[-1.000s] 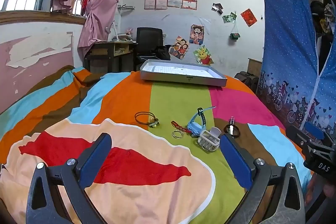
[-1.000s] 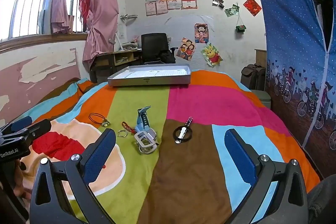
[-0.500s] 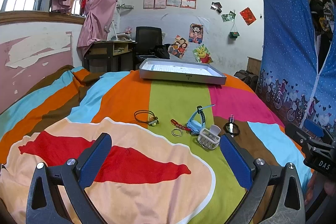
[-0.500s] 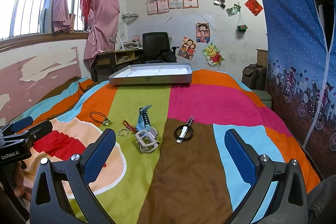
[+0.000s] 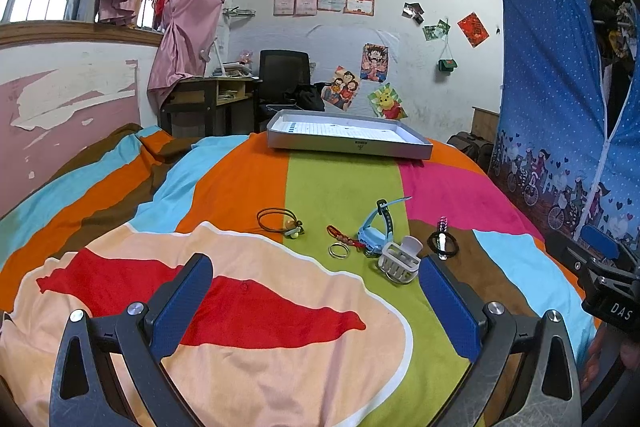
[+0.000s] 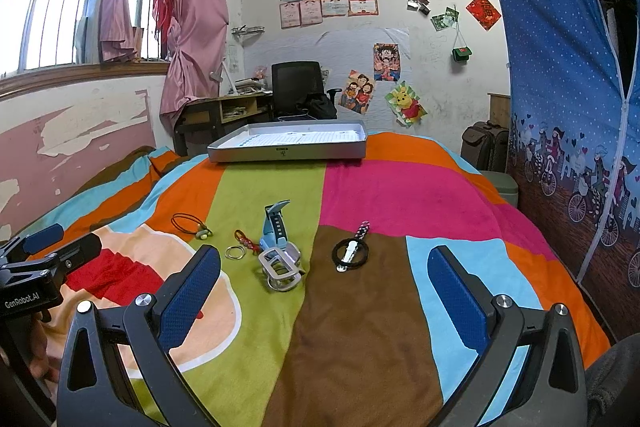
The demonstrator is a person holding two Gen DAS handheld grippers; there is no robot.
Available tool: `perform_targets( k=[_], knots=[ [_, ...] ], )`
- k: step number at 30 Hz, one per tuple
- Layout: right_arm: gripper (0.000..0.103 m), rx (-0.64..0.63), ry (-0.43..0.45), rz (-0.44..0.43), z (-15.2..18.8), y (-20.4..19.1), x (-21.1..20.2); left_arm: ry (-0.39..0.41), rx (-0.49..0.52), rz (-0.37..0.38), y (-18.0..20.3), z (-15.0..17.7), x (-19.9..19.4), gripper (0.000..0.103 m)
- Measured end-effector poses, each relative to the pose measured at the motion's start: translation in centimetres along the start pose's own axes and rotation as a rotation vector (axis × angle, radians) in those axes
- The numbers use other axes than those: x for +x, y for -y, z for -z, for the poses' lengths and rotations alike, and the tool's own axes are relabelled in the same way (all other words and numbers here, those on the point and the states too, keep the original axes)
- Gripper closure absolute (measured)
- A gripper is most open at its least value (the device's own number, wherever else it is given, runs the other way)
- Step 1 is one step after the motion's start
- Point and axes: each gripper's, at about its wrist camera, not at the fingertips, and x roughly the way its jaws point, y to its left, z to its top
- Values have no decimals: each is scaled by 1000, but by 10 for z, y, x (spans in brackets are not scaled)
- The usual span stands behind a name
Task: Organize jewelry
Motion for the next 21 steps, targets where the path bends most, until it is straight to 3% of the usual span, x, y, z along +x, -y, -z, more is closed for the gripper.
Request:
perform_targets(
  k=[21],
  knots=[
    [1, -3, -4, -3, 2, -4, 2, -5, 3, -3, -3, 7, 0, 0]
  ],
)
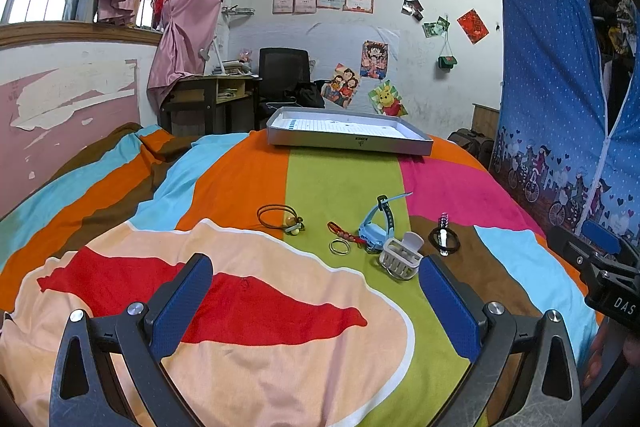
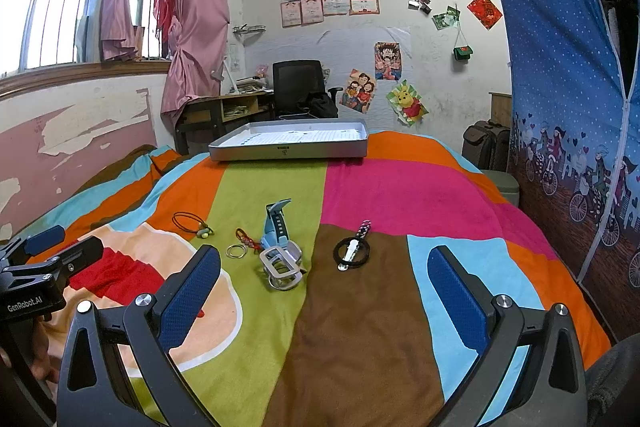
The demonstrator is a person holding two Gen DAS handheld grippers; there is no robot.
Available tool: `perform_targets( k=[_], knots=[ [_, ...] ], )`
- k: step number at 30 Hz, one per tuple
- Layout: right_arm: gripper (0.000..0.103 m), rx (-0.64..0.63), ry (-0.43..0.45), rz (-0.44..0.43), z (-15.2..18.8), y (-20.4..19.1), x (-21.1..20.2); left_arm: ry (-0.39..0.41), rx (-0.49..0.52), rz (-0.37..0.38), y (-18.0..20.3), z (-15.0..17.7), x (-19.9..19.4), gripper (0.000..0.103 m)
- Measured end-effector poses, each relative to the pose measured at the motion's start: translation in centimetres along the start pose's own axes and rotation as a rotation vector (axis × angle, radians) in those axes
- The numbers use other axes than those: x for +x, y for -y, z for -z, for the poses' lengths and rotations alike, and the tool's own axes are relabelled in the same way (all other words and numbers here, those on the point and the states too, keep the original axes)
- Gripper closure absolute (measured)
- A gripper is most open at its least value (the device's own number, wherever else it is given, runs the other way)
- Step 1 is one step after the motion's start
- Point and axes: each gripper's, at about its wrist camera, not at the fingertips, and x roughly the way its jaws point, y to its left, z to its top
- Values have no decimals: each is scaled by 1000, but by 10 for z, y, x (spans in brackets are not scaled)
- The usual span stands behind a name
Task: Organize jewelry
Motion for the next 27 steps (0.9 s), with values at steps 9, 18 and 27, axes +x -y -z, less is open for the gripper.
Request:
perform_targets(
  k=[9, 18, 27],
  knots=[
    [1, 1, -2, 0, 0, 0, 0, 0, 1, 1, 0, -1, 0, 0],
    [1, 1, -2, 0, 1, 0, 1, -1, 0, -1, 0, 1, 0, 0],
    [1, 2, -11, 23, 5, -1, 6, -13, 4, -23, -6, 7, 1, 0]
  ],
)
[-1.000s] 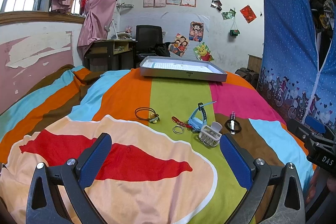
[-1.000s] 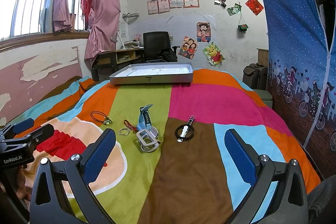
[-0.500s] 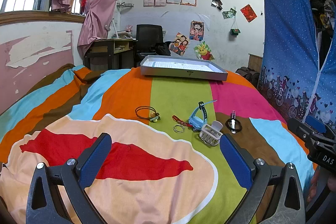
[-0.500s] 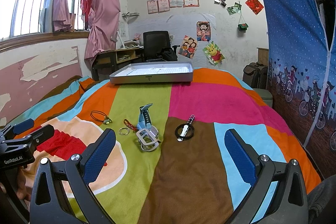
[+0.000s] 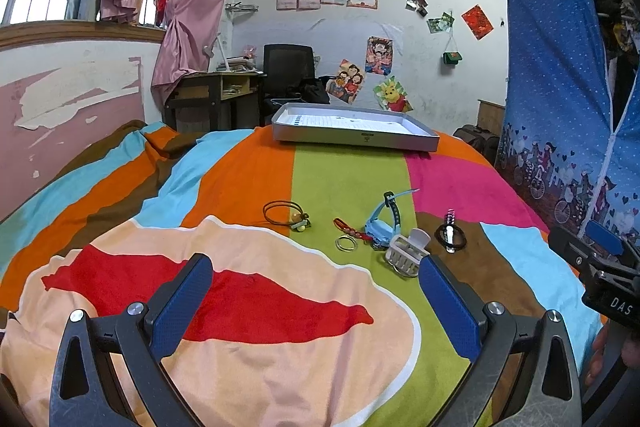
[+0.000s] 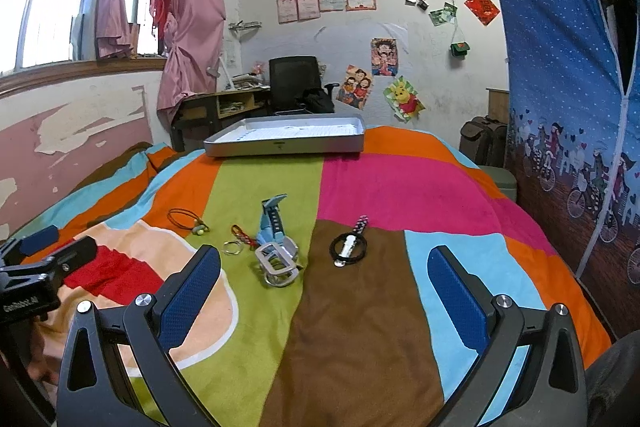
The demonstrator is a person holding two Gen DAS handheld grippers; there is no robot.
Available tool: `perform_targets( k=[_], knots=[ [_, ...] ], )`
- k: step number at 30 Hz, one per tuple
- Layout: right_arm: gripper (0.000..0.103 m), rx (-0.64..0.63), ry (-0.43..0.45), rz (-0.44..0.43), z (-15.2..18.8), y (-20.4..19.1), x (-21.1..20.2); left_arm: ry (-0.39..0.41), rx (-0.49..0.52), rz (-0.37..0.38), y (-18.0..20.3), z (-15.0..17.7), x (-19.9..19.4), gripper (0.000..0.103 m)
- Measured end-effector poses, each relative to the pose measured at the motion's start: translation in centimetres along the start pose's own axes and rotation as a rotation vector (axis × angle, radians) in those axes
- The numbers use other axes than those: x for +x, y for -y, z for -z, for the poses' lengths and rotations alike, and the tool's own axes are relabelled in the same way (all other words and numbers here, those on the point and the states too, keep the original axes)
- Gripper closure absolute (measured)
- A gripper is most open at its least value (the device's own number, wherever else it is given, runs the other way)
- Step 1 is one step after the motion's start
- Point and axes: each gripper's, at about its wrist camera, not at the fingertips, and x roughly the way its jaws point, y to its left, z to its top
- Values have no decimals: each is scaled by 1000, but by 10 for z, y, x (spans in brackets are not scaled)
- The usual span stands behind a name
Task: Organize jewelry
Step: 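Grasp the white claw clip with the left tool while the right tool grasps the black hair tie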
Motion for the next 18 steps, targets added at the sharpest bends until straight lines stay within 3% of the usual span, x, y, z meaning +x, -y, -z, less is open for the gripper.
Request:
perform_targets(
  k=[4, 9, 14, 18],
  knots=[
    [1, -23, -33, 4, 1, -1, 12, -23, 7, -7, 0, -6, 5, 0],
    [1, -143, -101, -61, -8, 4, 45, -79, 18, 2, 3, -10, 19, 0],
    [1, -146, -116, -93, -30, 23, 72, -114, -16, -8, 18, -20, 48, 0],
    [1, -159, -121, -114, -39, 34, 101, -127, -17, 46, 36, -23, 78, 0]
  ],
)
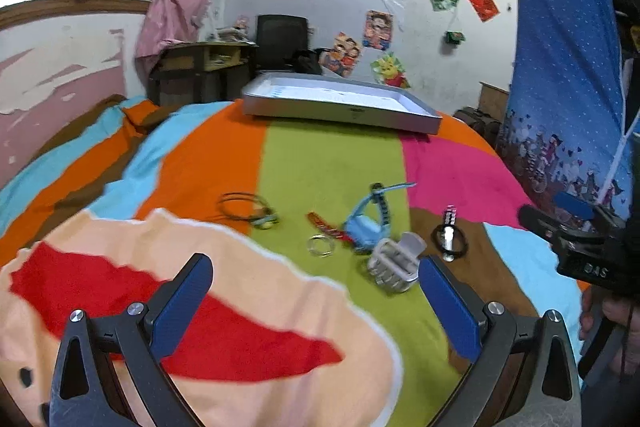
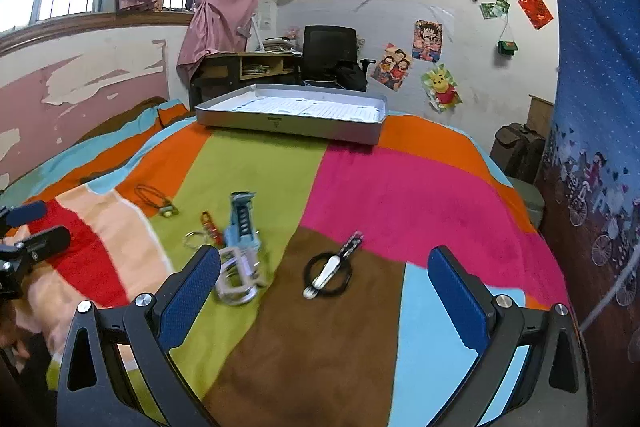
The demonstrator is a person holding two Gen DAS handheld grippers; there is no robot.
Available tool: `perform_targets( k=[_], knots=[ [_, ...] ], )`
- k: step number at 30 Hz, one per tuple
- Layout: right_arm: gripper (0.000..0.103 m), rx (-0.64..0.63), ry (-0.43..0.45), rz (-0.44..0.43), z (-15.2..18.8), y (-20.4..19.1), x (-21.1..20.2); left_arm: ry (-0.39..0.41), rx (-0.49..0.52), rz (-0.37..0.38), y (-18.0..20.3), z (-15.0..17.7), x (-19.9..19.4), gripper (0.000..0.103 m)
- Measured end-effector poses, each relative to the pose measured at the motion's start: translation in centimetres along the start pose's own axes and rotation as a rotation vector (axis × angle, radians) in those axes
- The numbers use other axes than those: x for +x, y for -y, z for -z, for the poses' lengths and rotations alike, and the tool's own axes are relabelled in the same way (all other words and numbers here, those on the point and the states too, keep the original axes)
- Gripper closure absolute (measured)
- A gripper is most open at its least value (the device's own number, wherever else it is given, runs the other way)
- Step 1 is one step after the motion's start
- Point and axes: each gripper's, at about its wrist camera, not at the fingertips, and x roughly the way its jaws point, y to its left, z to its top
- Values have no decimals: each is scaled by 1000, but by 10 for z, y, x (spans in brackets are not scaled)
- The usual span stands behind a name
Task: Organize jewelry
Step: 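Grasp the white claw clip with the left tool while the right tool grasps the black hair tie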
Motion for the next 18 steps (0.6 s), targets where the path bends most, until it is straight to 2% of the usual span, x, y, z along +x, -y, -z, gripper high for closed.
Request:
perform_targets(
  k=[4, 7, 10, 11, 13, 15, 18],
  knots=[
    [1, 67, -42, -26, -4, 20, 33, -23, 27, 57, 12, 2, 30, 0],
    [3, 112, -49, 12, -1, 34, 49, -29, -50, 97, 14, 8, 50, 0],
    [24, 113, -70, 8, 3, 38, 67, -34, -104, 119, 15, 10, 64, 1],
    [31, 115, -80, 0, 3, 40, 71, -52, -106, 114, 18, 10, 72, 4],
    [35, 118, -113, -28, 6, 37, 85, -97, -86, 104, 22, 8, 85, 12],
    [50, 127, -139, -46, 8, 37, 95, -154, -51, 107, 28, 7, 98, 15],
    [62, 142, -189, -68, 15, 37, 112, -189, -38, 108, 35, 7, 106, 24]
  ],
)
